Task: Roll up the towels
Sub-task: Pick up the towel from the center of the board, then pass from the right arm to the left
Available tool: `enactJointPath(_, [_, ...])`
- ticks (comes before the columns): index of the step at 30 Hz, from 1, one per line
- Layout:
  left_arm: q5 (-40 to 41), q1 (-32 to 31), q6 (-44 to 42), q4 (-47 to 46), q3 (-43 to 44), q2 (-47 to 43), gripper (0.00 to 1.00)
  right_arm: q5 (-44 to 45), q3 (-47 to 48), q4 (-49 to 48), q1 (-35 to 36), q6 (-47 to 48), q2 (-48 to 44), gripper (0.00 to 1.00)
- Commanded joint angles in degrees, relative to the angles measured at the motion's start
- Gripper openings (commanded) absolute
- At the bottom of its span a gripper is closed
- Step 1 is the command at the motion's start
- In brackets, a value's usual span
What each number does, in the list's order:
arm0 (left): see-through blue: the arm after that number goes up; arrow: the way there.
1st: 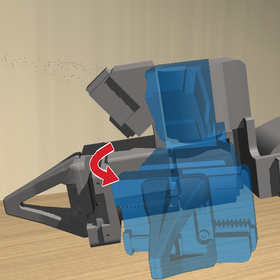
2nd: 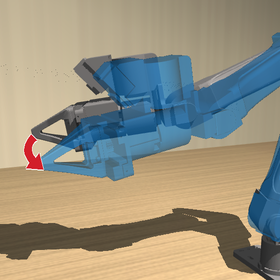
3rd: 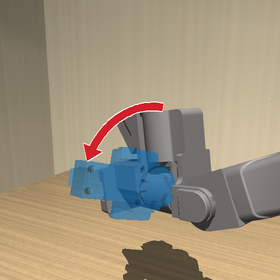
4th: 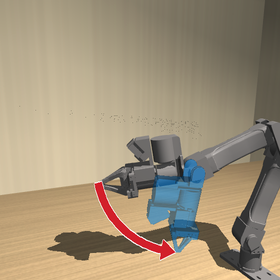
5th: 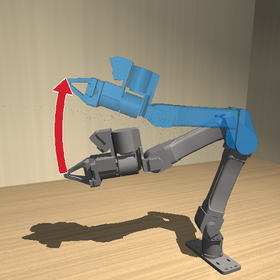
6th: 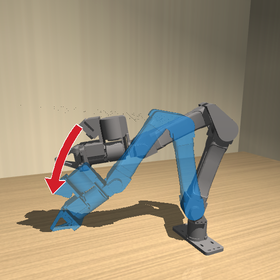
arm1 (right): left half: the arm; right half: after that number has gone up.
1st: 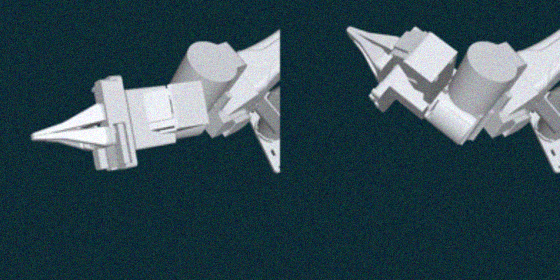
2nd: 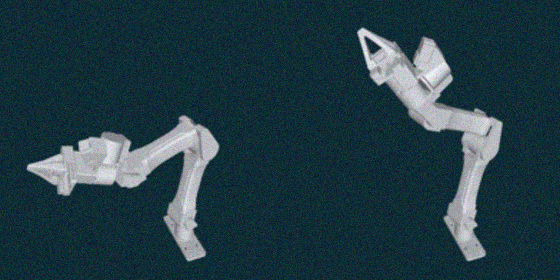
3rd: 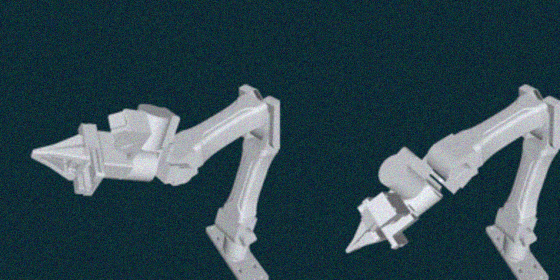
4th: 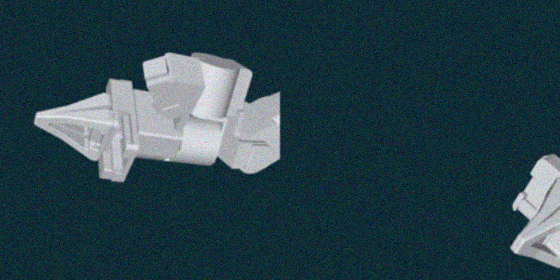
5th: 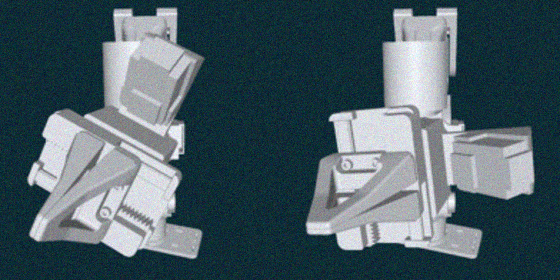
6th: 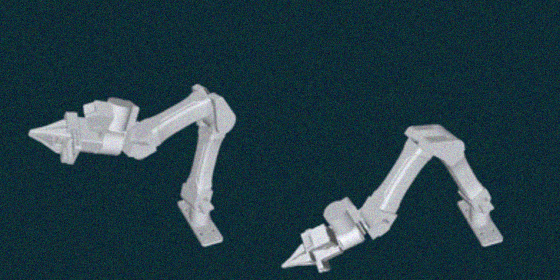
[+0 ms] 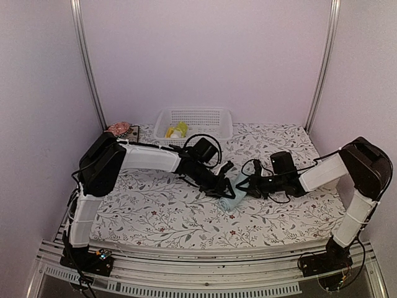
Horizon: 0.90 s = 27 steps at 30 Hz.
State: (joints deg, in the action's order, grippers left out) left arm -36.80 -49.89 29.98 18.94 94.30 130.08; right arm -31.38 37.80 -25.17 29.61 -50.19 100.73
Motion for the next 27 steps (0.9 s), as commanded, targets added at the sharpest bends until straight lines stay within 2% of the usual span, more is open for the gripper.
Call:
enactJointPath(1, [3.1, 3.3, -2.8, 5.4, -0.9, -7.6, 0.51, -0.3, 6.6, 9.4, -0.6, 12.4, -5.8, 0.03])
enactJointPath(6, [4.4, 5.7, -7.8, 5.7, 0.7, -12.0, 0.59, -5.3, 12.9, 17.9, -0.8, 21.8, -10.4, 0.03])
enactJointPath(12, [-2.5, 8.3, -12.8, 4.9, 4.9, -12.7, 0.60, -9.1, 20.8, 31.0, -0.8, 35.5, -14.4, 0.03])
enactJointPath(14, [-4.0, 8.9, -13.3, 3.4, 4.9, -13.5, 0.64, -10.8, 22.1, 33.3, -0.8, 39.9, -16.0, 0.03])
enactJointPath(18, [-8.5, 9.9, -14.3, 0.6, 4.3, -15.3, 0.70, -15.0, 22.7, 35.2, -1.0, 46.3, -18.3, 0.04])
enactJointPath(25, [-16.6, 10.0, -14.5, -9.8, -1.9, -20.5, 0.95, -22.6, 23.0, 34.9, -1.0, 52.4, -19.5, 0.04])
enactJointPath(27, [-19.1, 10.0, -13.4, -13.7, -3.6, -21.4, 0.97, -22.7, 23.2, 35.0, -1.1, 53.5, -19.9, 0.05])
